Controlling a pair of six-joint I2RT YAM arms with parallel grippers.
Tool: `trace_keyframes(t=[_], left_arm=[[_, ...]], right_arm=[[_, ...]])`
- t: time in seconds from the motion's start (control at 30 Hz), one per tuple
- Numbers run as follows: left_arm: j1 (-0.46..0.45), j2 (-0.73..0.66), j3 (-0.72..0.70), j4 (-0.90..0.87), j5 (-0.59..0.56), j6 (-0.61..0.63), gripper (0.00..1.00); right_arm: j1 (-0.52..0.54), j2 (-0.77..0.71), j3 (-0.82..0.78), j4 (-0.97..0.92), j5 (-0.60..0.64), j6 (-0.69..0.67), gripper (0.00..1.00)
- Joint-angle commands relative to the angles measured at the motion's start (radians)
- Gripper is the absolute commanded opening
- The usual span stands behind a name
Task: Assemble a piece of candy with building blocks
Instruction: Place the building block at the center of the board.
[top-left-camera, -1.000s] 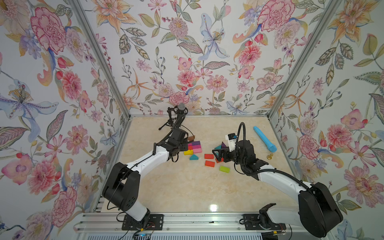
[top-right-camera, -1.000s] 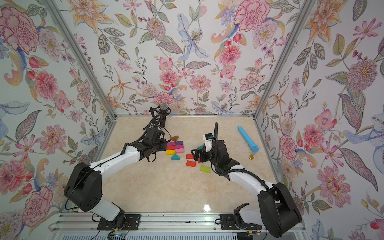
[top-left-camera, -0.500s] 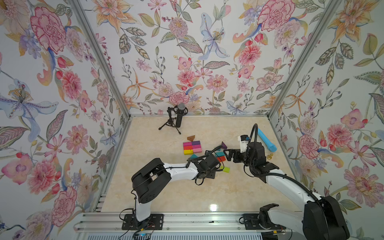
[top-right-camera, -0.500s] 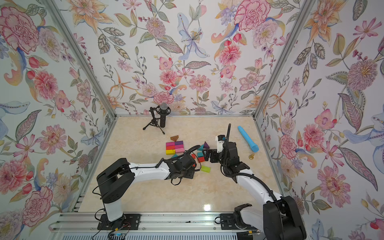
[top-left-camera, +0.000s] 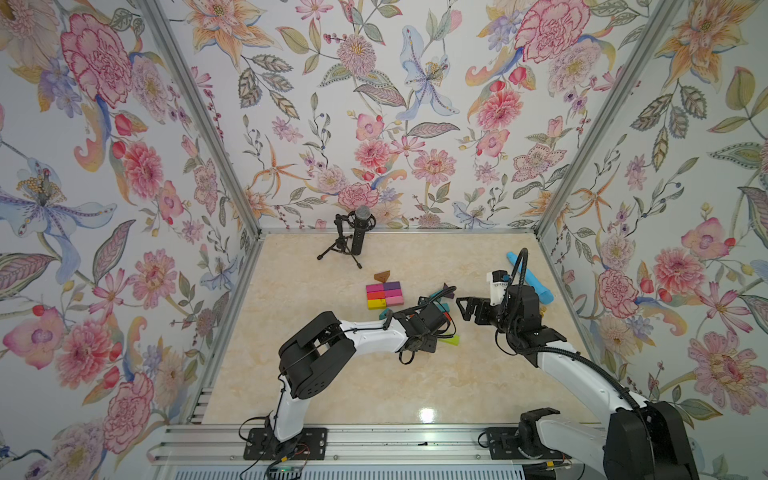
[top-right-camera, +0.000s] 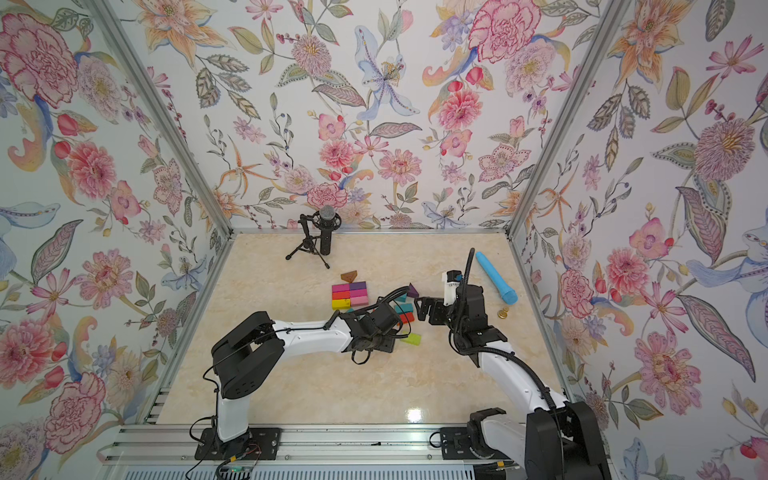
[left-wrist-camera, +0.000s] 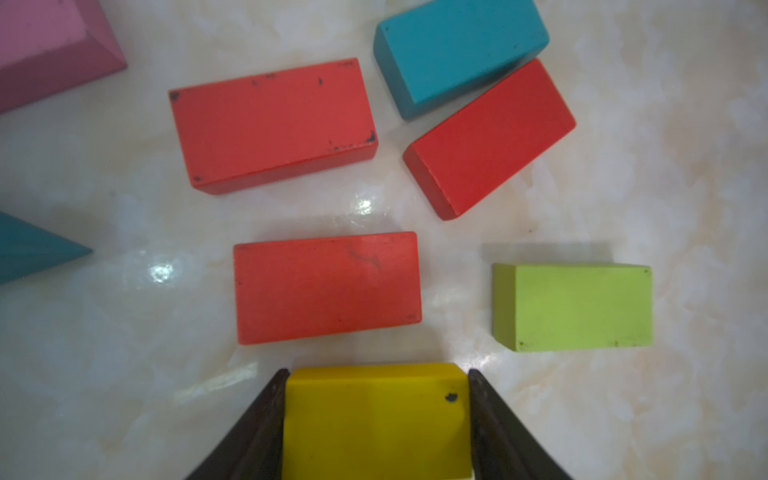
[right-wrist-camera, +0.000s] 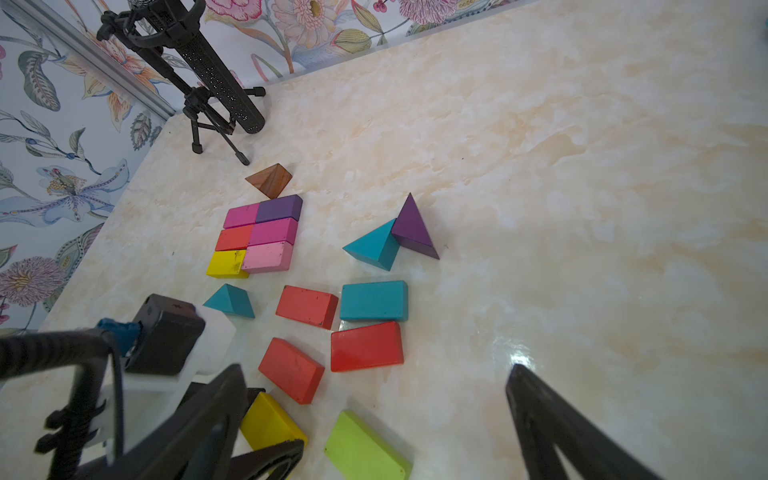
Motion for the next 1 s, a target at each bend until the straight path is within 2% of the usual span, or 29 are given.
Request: trace_keyframes(t=[0.0,0.13,0.23,0.53,0.63,0.8,0.97], left_arm=[[-0.005,0.010,0.008,-0.062,-0.046,0.009,0.58],[-0.006,0.016,0.028,-0.065,-0.043,0.015,0.68],[-0.006,0.011,0.040,-0.066,-0.039,0.017,0.80],[-0.002,-0.111,0.125,-0.117,-0.024,0.076,0.81],[0.032,-0.165,0.131,-0.109,0.035,0.125,0.81],[0.060,-0.272,0.053,-0.090,0.125,0.192,0.81],[0.064,-0.400,-0.170,0.019,0.181,0.107,0.81]], right_arm=[[-0.005,0.011,-0.005,-0.007,-0.022,-0.016,1.00],[-0.005,0.026,0.001,-0.003,-0.031,-0.020,1.00],[-0.007,0.016,0.001,-0.005,-0.030,-0.021,1.00],[-0.013,0.017,0.017,-0.051,-0.045,-0.019,1.00],[-0.011,0.005,0.036,-0.142,-0.056,-0.019,1.00],[0.049,-0.084,-0.014,-0.260,-0.053,0.051,1.00],[0.123,-0.154,-0.090,-0.273,-0.066,0.168,1.00]])
